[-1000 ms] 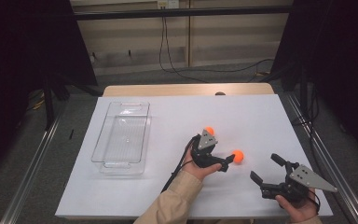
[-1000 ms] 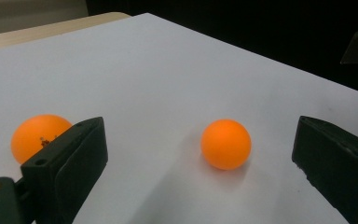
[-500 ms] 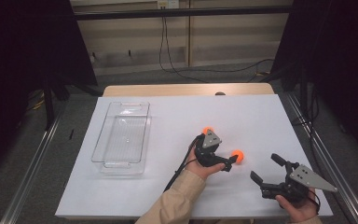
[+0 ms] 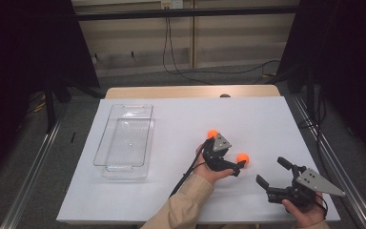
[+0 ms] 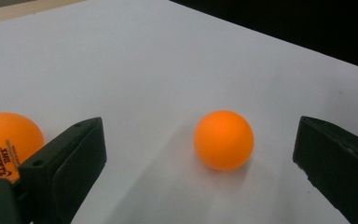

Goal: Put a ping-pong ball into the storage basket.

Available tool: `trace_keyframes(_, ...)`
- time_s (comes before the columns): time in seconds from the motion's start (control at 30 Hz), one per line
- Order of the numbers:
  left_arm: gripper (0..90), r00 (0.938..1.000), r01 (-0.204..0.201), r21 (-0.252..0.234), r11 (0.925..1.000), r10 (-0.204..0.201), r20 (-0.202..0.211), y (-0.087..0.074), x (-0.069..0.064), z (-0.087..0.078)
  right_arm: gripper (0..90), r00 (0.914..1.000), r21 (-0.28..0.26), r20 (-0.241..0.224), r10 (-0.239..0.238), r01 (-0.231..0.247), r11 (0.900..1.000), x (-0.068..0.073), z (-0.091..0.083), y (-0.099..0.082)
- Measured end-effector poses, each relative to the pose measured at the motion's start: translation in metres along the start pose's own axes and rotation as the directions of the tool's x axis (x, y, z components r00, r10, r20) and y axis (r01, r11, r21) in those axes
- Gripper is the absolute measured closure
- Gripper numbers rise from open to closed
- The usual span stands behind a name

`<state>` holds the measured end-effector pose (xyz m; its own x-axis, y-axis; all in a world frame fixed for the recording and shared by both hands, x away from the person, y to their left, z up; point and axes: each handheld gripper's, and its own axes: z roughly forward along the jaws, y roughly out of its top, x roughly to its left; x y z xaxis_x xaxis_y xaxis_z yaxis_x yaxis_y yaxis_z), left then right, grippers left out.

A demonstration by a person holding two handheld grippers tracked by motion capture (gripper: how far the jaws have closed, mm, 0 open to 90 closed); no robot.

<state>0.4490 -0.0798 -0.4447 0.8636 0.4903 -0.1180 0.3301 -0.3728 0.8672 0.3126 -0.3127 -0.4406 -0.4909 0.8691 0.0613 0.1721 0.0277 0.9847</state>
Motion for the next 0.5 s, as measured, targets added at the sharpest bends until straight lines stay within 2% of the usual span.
trace_keyframes(0.1, 3.2, 1.0000, -0.008, 0.017, 0.9998, 0.008, 0.002, -0.0003, 0.0000, 0.0007, 1.2, 1.0000, 0.002, -0.006, -0.006, 0.006, 1.0000, -0.0001, 0.0001, -0.0001)
trace_keyframes(0.13, 3.1, 1.0000, 0.009, 0.001, 1.0000, -0.009, 0.005, -0.0004, -0.0014, 0.0024, 1.2, 1.0000, 0.002, -0.006, -0.007, 0.007, 1.0000, -0.0001, 0.0002, -0.0001)
trace_keyframes(0.17, 3.1, 1.0000, 0.008, 0.006, 0.9999, -0.008, 0.003, -0.0003, -0.0017, 0.0027, 1.2, 1.0000, 0.003, -0.006, -0.007, 0.007, 1.0000, -0.0001, 0.0002, 0.0000)
trace_keyframes(0.23, 3.2, 0.9999, -0.010, 0.019, 0.9998, 0.010, 0.008, -0.0002, -0.0002, 0.0028, 1.2, 0.9999, 0.004, -0.008, -0.008, 0.008, 1.0000, -0.0003, 0.0002, 0.0000)
trace_keyframes(0.37, 4.1, 0.9999, -0.003, 0.018, 0.9998, 0.003, 0.012, -0.0010, -0.0013, 0.0054, 1.2, 1.0000, 0.003, -0.006, -0.007, 0.007, 1.0000, -0.0002, 0.0001, 0.0001)
trace_keyframes(0.5, 4.5, 0.9997, -0.023, 0.026, 0.9994, 0.022, 0.008, -0.0009, -0.0020, 0.0071, 1.2, 1.0000, 0.002, -0.005, -0.006, 0.006, 1.0000, -0.0001, 0.0001, 0.0002)
